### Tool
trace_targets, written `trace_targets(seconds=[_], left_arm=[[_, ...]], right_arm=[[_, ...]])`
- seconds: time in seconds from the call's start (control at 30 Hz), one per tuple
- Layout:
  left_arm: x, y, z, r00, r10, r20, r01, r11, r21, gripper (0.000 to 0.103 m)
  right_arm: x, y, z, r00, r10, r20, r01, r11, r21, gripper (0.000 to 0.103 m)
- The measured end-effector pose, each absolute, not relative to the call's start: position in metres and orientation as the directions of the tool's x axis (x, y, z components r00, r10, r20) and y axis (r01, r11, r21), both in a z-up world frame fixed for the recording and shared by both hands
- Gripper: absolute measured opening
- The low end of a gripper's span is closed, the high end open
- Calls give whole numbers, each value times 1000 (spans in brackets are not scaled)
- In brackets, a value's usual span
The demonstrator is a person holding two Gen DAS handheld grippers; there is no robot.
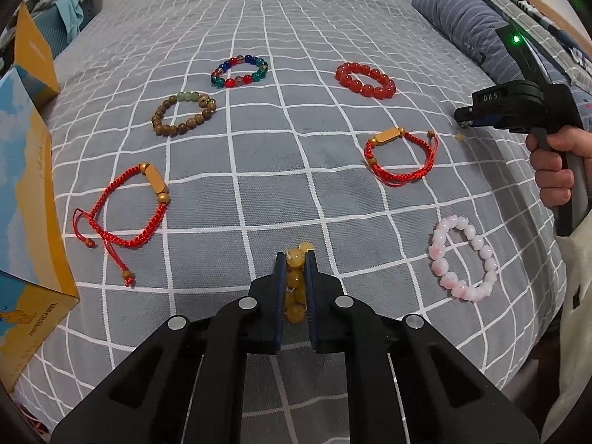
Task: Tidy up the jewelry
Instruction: 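Grasp the yellow bead earring with the left tool while the right tool grasps the pearl earring, then carry both earrings over the white box with both tools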
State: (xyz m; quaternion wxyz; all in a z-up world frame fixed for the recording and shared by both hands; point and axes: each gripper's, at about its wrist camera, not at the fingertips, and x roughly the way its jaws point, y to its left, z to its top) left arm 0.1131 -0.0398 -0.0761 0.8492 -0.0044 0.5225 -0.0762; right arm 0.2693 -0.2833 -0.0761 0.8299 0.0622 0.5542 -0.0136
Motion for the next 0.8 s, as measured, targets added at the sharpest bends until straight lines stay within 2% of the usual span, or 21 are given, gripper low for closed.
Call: trace_targets(seconds=[0.03, 0.07, 0.8], left_arm=[[113, -40, -74, 445, -132, -886, 124, 989, -85, 9], [113, -40, -73, 446, -131, -885, 124, 989, -84, 9], [116, -36, -47, 459, -149, -876, 131, 986, -99, 9]], right_arm=[[268, -283, -75, 388, 44, -921, 91, 992, 86, 21], [267, -282, -73, 392, 45, -919, 89, 992, 86, 10], [248, -277, -52, 439, 55, -897, 70, 993, 96, 10]])
